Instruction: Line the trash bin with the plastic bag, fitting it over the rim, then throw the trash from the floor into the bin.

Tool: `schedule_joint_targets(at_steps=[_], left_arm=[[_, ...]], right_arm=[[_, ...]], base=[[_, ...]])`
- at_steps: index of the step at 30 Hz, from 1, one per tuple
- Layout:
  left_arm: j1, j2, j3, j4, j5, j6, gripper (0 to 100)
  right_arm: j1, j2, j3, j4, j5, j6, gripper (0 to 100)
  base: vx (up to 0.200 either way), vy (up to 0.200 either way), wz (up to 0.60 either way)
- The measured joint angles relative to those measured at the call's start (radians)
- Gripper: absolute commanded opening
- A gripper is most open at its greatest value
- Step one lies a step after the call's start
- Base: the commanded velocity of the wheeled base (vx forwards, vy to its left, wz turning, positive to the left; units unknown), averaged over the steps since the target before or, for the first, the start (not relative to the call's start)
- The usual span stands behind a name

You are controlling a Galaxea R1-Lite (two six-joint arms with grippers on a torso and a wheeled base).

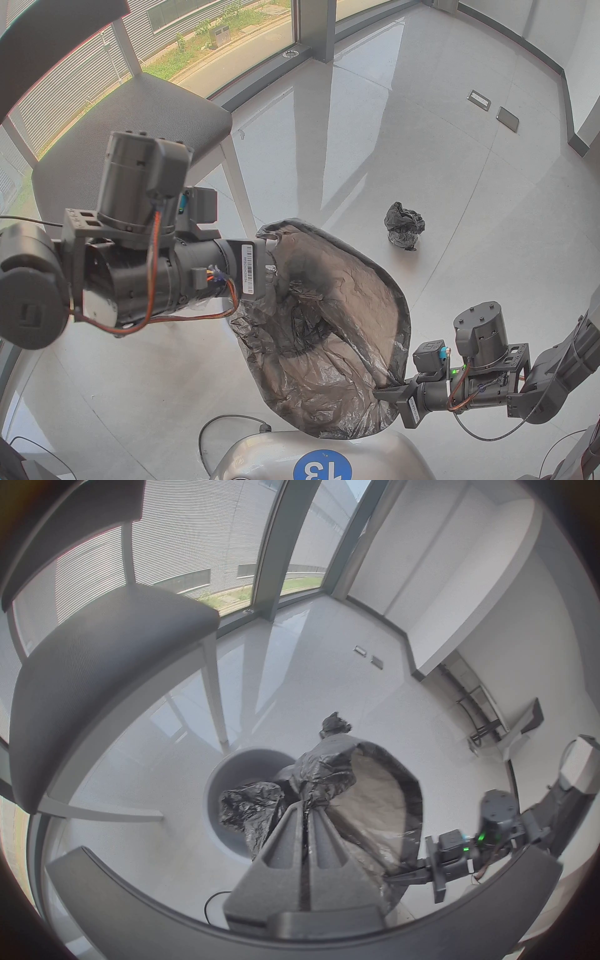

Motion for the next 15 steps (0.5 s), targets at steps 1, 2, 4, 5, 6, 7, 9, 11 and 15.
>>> schedule_joint_targets(at_steps=[1, 2, 4, 5, 6, 7, 9, 11, 15], left_arm=[[0.015, 0.017, -0.001, -0.002, -0.002, -0.006, 0], [0.028, 0.030, -0.001, -0.006, -0.003, -0.014, 0], [0.052, 0.054, -0.002, -0.007, -0.005, -0.036, 0], [0.063, 0.064, -0.002, -0.009, -0.006, -0.045, 0], [0.073, 0.072, -0.002, -0.010, -0.007, -0.051, 0], [0.081, 0.078, -0.003, -0.010, -0.007, -0.053, 0], [0.102, 0.087, -0.003, -0.011, -0.008, -0.055, 0], [0.116, 0.093, -0.004, -0.012, -0.009, -0.054, 0], [0.157, 0.098, -0.016, -0.012, -0.006, -0.047, 0]], right_arm=[[-0.004, -0.004, 0.000, -0.005, 0.001, 0.000, 0], [-0.007, -0.007, 0.000, -0.007, 0.001, 0.000, 0], [-0.011, -0.015, -0.002, -0.012, 0.003, 0.000, 0], [-0.013, -0.020, -0.007, -0.014, 0.003, 0.000, 0], [-0.014, -0.023, -0.012, -0.014, 0.002, 0.000, 0], [-0.014, -0.025, -0.016, -0.015, 0.003, -0.001, 0], [-0.014, -0.031, -0.029, -0.015, 0.003, 0.000, 0], [-0.013, -0.034, -0.039, -0.014, 0.003, 0.000, 0], [-0.012, -0.031, -0.067, -0.014, 0.003, 0.000, 0]], base=[[0.000, 0.000, 0.00], [0.000, 0.000, 0.00], [0.000, 0.000, 0.00], [0.000, 0.000, 0.00], [0.000, 0.000, 0.00], [0.000, 0.000, 0.00], [0.000, 0.000, 0.00], [0.000, 0.000, 0.00], [0.000, 0.000, 0.00]])
